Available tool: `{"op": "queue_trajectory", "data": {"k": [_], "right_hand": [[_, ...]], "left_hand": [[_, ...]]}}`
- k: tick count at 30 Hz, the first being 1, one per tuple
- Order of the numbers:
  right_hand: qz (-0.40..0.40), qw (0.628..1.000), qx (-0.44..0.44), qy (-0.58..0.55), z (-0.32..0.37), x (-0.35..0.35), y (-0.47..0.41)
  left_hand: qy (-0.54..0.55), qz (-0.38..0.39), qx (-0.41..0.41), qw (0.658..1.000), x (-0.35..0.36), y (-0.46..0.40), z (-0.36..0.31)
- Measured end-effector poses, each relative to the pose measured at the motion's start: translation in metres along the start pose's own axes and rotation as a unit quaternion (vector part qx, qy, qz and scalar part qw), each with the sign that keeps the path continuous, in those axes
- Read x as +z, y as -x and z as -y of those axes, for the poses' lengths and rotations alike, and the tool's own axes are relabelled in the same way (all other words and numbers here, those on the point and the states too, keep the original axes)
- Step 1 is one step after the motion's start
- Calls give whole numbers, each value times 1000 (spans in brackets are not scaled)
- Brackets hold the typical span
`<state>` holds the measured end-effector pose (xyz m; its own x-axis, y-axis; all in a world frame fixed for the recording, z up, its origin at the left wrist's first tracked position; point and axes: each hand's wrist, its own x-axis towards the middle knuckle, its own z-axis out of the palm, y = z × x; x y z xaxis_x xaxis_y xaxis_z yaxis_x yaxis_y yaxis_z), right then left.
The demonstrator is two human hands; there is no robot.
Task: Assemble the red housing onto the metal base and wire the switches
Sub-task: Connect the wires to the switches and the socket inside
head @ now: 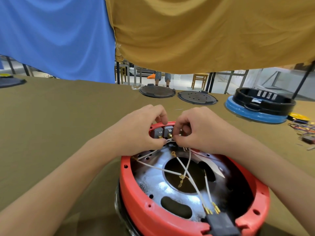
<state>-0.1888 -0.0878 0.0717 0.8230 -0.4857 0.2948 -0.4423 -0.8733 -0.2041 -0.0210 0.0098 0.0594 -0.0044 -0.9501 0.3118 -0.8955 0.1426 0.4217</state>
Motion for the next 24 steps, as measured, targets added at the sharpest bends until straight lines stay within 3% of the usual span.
{"op": "queue_trajectory", "data": {"k": [3, 8, 17, 24], "right_hand": [[-27, 999, -22, 42, -4, 0, -1], [12, 1000, -23, 8, -1, -4, -2], [23, 998, -31, 43, -2, -4, -6], [13, 1000, -26, -5, -4, -1, -2]], "left_hand": [[-1, -5, 0, 1000, 0, 0, 0], [-2, -10, 2, 1000, 0, 1, 0], [-9, -18, 2, 1000, 0, 0, 1], [16, -4, -7, 1000, -2, 1, 1]]}}
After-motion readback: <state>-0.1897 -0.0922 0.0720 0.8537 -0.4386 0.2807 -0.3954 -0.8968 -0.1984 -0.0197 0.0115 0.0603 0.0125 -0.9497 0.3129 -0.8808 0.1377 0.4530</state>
